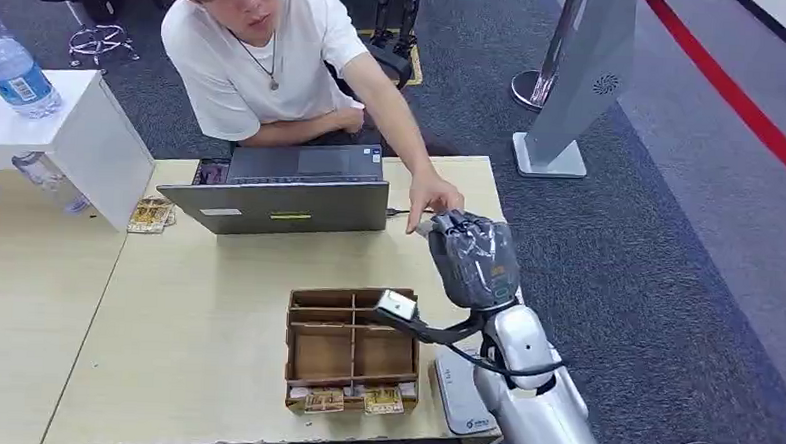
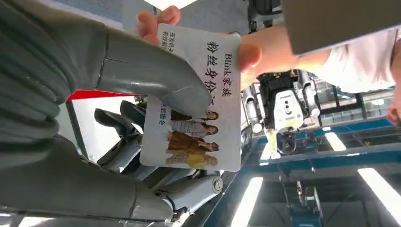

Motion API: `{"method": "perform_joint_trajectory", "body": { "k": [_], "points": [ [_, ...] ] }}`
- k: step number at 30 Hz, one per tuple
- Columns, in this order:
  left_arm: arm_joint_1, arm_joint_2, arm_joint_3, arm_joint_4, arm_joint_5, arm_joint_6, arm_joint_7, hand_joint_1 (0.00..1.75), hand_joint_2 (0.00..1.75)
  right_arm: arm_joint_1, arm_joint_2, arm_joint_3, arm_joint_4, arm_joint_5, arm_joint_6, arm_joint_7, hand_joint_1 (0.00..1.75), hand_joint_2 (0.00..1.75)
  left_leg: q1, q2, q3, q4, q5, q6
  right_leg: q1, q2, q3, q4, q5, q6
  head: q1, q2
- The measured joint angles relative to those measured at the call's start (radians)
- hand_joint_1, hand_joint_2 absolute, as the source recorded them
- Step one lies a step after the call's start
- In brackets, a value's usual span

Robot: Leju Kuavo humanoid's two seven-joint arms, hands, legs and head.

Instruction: Pass the card to the sensor for recognition and then transmit it.

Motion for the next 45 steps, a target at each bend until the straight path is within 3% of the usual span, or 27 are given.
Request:
{"method": "perform_joint_trajectory", "body": {
  "k": [5,6,15,22,34,45],
  "points": [
    [-0.002,0.000,0.000,0.000,-0.002,0.001,-0.003,0.00,0.00,-0.051,0.005,0.035,0.077,0.009,0.000,0.051,0.00,1.75,0.000,0.000,0.000,0.000,0.000,0.000,0.000,0.000,0.000,0.000,0.000,0.000,0.000,0.000],
    [-0.002,0.000,0.000,0.000,-0.003,0.001,-0.002,0.00,0.00,-0.055,0.005,0.039,0.085,0.011,0.000,0.060,0.00,0.00,0.000,0.000,0.000,0.000,0.000,0.000,0.000,0.000,0.000,0.000,0.000,0.000,0.000,0.000],
    [-0.005,0.001,0.000,0.000,-0.005,0.001,-0.003,0.00,0.00,-0.079,0.005,0.063,0.126,0.018,0.000,0.098,0.00,0.00,0.000,0.000,0.000,0.000,0.000,0.000,0.000,0.000,0.000,0.000,0.000,0.000,0.000,0.000],
    [-0.005,0.001,0.000,0.000,-0.006,0.002,-0.003,0.00,0.00,-0.058,-0.002,0.064,0.088,-0.008,0.000,0.096,0.00,0.00,0.000,0.000,0.000,0.000,0.000,0.000,0.000,0.000,-0.001,0.000,0.000,0.000,0.000,0.000],
    [-0.004,0.002,0.018,0.000,0.001,0.006,-0.003,0.00,0.00,0.094,-0.031,0.032,-0.079,-0.321,0.000,-0.055,0.00,0.00,0.000,0.000,0.000,0.000,0.000,0.000,0.000,0.000,-0.001,0.000,0.000,0.000,0.000,0.000],
    [-0.004,0.002,0.035,0.000,0.008,0.018,0.003,0.00,0.00,0.251,-0.047,-0.066,-0.216,-0.479,0.002,-0.152,0.00,0.00,0.000,0.000,0.000,0.000,0.000,0.000,0.000,0.000,-0.001,0.000,0.000,0.000,0.000,0.000]
  ]
}}
